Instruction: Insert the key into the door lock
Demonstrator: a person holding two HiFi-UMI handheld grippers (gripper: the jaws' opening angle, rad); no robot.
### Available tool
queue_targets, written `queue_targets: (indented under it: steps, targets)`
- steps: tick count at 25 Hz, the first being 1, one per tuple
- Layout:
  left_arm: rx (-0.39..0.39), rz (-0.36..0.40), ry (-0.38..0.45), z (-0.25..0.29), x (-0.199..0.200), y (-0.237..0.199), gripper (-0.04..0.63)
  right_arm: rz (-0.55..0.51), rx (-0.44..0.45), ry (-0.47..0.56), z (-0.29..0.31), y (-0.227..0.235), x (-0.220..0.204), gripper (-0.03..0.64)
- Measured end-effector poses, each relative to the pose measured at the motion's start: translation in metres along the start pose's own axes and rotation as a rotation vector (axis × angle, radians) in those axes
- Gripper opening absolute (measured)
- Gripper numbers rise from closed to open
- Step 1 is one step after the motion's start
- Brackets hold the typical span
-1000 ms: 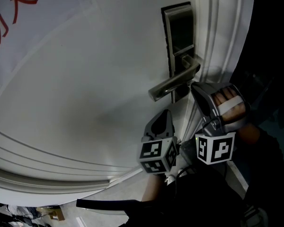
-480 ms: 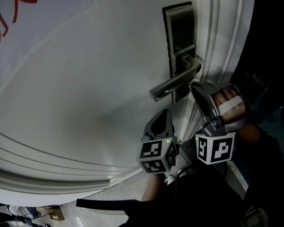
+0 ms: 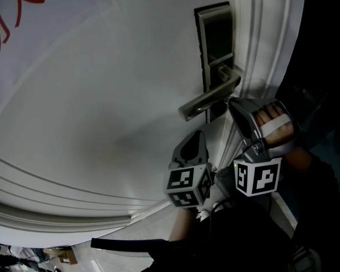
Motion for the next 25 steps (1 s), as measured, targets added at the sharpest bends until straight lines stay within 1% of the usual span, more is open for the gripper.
queue_targets:
  steps: [2,8,15,25]
  targets:
    - [-0.001,-0.006,-0.010,-0.0005,-0.0003,0.0004,0.000,-0.002,0.000,-0.001,0.0003,0.0000,0.0000,0.011]
    - [-0.001,0.002,0.019,0.0017,0.0010,-0.0020,0.000,-0.008,0.001,-0.001,0.0005,0.0003,0.0003,0.011]
    - [-0.009,-0.009,-0.012,0.0011,-0.0012,0.0008,0.000,-0.017,0.001,-0.004,0.0003,0.0003,0.0006,0.011]
    - [-0.018,-0.013,-0.005,0.0024,-0.0003,0.0026,0.000,-0.047,0.000,-0.009,0.0004,-0.0001,0.0011,0.012]
Point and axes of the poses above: the fingertips, and each gripper's own axes: z forward along the fingers, y to its right, x out of its top, the point moved 5 cm from there along -z, backward along the fingers, and after that the axes turned 10 degrees about -z, right-handed, at the moved point
